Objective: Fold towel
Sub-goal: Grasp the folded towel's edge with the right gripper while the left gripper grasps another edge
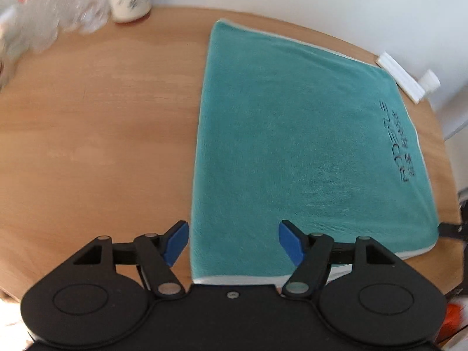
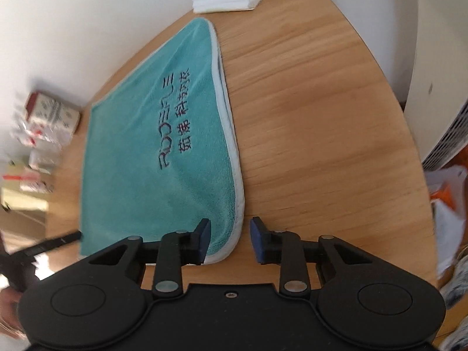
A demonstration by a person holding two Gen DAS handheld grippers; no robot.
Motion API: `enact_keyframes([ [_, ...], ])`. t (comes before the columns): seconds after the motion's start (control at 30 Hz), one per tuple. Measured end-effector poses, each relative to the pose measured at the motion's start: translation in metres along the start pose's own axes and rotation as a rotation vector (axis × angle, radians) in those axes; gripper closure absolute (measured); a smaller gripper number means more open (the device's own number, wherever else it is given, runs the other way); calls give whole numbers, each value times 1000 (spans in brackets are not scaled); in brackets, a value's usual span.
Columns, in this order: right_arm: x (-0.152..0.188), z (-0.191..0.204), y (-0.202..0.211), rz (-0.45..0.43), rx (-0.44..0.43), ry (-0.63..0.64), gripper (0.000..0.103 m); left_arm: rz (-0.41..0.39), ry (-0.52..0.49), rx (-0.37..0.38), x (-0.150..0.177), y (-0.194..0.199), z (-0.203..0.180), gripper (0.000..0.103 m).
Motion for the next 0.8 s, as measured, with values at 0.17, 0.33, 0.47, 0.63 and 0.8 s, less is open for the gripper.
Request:
enact_keyframes([
  [0.17, -1, -4, -15, 12, -93, -71, 73, 4, 25, 16, 8, -2, 11, 41],
  [0.33, -1, -1, -30, 17, -128, -95, 89, 0, 39, 30, 12, -2, 12, 60],
  [0.47, -1, 0, -38, 18, -147, -137, 91, 11, 44, 48, 11, -7, 7, 79],
  [0.63, 3, -1, -38, 9, -135, -156, 93, 34, 63, 84, 17, -8, 12, 92],
  [0.8, 11, 3, -35, 29, -125, -138, 95, 45, 52, 79, 24, -3, 13, 94],
])
Point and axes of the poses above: each gripper's, at about its wrist camera, not at the fingertips, and y roughly against the way its jaws point, z to its left, x to its underside, the point moved 3 cm from there along -y, roughly the way its jaws point, and after that the axes turned 4 degrees about y, right-handed, at the moved point
